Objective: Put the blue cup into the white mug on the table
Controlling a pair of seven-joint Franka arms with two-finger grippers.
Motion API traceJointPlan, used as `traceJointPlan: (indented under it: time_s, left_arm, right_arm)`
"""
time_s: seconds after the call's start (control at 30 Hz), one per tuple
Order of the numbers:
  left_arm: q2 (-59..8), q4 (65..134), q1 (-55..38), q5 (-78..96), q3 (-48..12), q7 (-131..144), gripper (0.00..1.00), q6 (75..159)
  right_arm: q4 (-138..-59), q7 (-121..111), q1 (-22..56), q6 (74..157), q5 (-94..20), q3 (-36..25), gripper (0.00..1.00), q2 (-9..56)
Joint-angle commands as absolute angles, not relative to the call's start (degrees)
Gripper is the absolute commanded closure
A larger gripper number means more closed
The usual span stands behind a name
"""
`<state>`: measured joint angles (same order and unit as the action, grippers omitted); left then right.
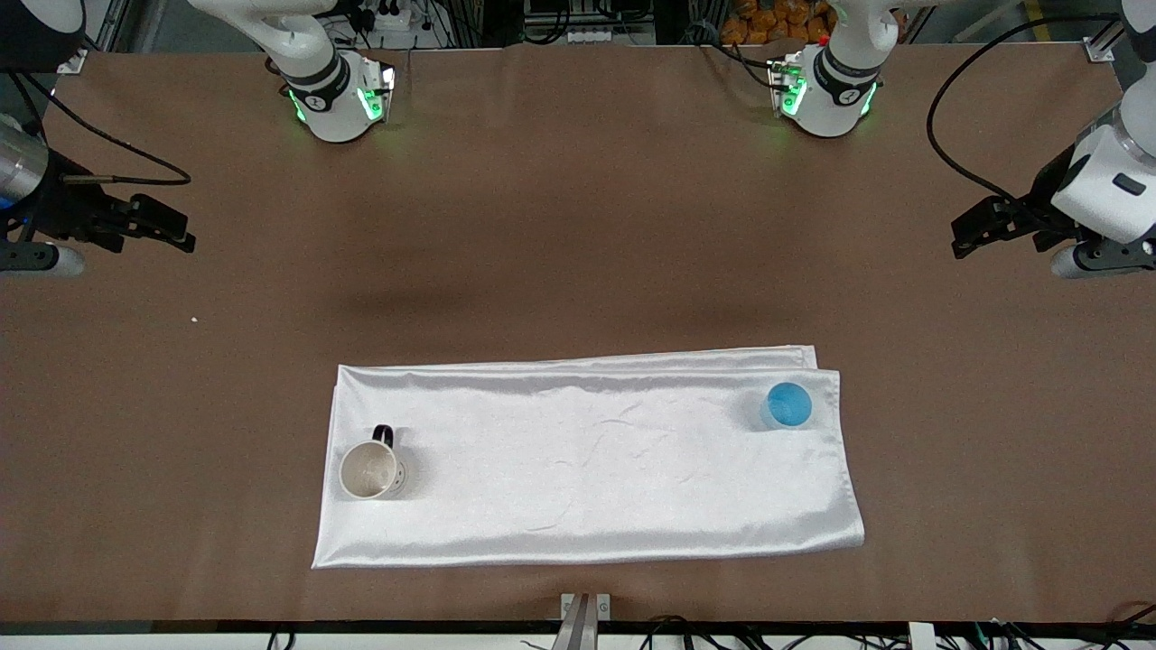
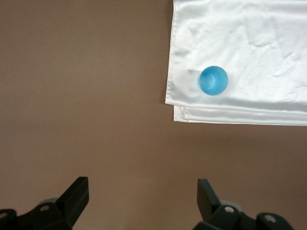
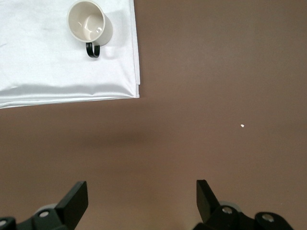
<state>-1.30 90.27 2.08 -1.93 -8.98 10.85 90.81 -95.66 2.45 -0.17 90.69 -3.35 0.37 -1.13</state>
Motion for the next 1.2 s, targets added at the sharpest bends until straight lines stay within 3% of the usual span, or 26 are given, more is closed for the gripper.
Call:
traceJointPlan:
  time_s: [0.0, 0.53, 0.93, 1.17]
  left_arm:
    - [0.35, 91.49, 2.64, -0.18, -8.88, 10.02, 0.00, 90.35]
    - [-5.00, 91.14, 1.85, 0.62, -9.32, 10.28, 0.00, 92.90]
    - [-13.27, 91.41, 0.35, 1.05, -9.49, 10.37, 0.00, 103.35]
    - [-17.22, 91.41, -0.26, 1.05, -9.49, 10.55, 0.00, 108.98]
  right_arm:
    - [-95.10, 3.78, -0.35, 90.00, -4.04, 0.70, 0.00, -0.79]
    - [-95.36, 3.78, -0.35, 90.53, -4.04, 0.79, 0.00, -0.44]
    - [-95.27, 3.78, -0.18, 91.32, -4.13, 0.79, 0.00, 0.97]
    - [-95.01, 3.87, 3.34, 95.17, -4.39, 0.79, 0.00, 5.70]
